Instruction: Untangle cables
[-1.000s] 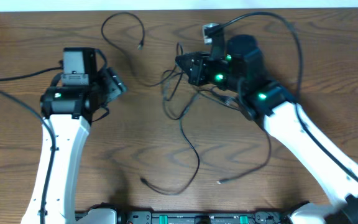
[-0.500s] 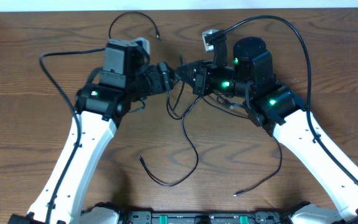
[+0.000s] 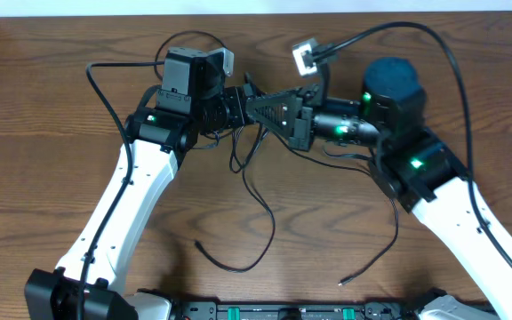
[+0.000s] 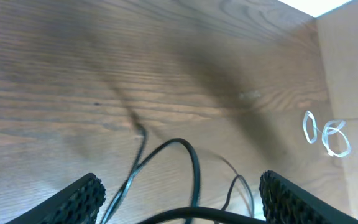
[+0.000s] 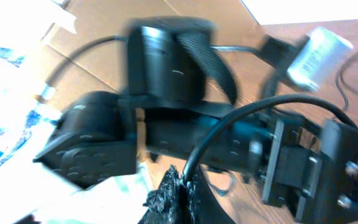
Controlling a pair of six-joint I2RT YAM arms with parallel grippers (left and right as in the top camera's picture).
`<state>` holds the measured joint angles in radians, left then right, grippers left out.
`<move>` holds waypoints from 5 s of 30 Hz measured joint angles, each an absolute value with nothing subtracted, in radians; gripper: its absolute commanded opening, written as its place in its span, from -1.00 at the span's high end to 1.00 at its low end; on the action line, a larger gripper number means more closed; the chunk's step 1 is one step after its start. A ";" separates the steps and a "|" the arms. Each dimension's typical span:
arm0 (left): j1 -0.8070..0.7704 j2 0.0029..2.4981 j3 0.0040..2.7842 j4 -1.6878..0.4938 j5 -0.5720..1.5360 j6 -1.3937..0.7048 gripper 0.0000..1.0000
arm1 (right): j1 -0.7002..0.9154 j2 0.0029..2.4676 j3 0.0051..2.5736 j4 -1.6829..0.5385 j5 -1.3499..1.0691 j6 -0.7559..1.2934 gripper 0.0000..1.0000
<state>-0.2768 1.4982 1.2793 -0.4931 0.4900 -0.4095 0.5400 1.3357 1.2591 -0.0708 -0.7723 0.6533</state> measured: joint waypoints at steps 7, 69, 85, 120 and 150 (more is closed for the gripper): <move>-0.280 1.509 1.279 -0.495 0.251 -0.406 -0.59 | 0.540 1.260 1.259 -0.048 -0.782 0.681 0.98; -0.125 1.394 1.279 -0.264 0.083 -0.527 0.85 | 0.524 1.575 1.248 -0.109 -0.765 0.308 0.38; -0.165 1.266 1.279 -0.265 0.207 -0.567 0.85 | 0.633 1.677 1.248 0.121 -0.539 0.337 -0.10; -0.262 1.020 1.277 -0.429 -0.258 -0.492 0.85 | 0.151 1.678 1.248 -0.262 0.164 0.324 0.27; 0.368 1.070 1.253 -0.622 -0.250 -0.438 0.85 | 0.101 1.660 1.262 -0.358 -0.229 0.302 0.08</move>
<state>0.3676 1.0702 1.2533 -0.6216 -0.2504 -0.4377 0.1009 1.6596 1.2617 -0.3576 -0.2291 0.3016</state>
